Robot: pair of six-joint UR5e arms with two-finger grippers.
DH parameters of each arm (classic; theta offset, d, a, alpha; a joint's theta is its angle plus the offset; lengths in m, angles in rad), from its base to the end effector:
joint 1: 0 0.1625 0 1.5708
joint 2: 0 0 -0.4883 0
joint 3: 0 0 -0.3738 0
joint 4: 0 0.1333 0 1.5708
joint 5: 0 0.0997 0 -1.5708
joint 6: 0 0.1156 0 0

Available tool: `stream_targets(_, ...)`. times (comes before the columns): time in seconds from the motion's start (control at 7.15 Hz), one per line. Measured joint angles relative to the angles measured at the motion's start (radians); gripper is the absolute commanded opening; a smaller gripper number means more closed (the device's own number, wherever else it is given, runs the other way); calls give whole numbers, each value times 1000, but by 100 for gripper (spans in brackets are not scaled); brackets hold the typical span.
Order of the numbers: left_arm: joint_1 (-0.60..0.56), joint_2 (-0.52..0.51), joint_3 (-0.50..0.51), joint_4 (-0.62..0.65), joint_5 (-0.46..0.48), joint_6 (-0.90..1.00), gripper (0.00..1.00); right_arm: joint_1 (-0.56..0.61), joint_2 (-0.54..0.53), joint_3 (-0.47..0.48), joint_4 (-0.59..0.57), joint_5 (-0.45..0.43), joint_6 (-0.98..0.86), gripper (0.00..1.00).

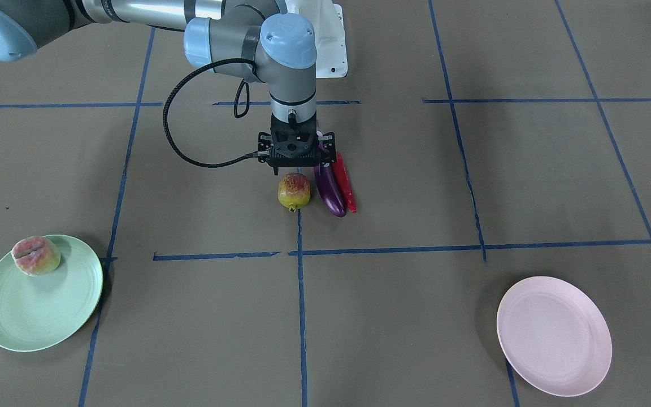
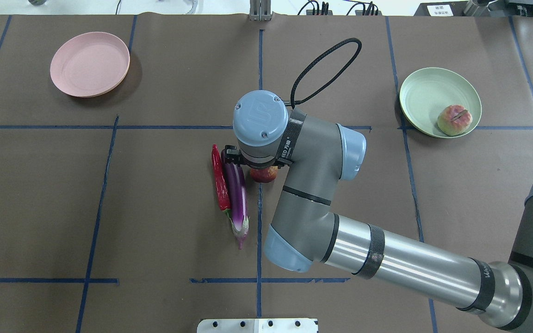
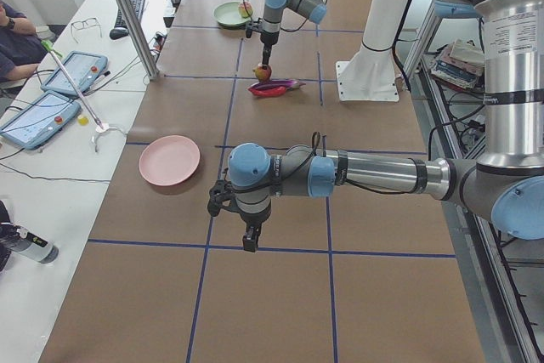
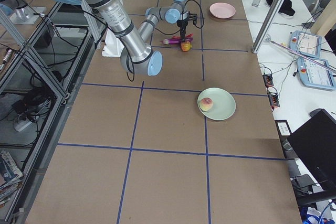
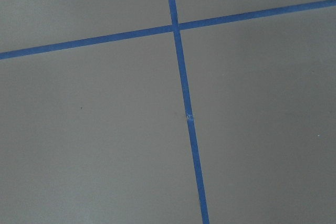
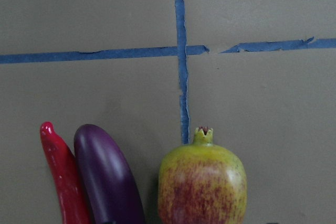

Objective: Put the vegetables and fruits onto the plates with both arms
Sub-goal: 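Move the right gripper down to grasp the pomegranate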

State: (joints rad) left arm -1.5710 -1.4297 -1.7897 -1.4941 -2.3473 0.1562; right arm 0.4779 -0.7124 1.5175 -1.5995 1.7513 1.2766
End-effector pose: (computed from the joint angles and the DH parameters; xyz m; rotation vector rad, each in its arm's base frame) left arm -0.0524 -0.4038 0.6992 0.0618 0.7748 0.1485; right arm -0.6403 -0.4584 0.2235 0.1328 -0.7820 0.1039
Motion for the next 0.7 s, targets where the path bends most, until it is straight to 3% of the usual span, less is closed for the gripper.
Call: stream_targets(0.7,0,0,-2,0,0,0,100,-5,3,-73,23,-10,-24,100)
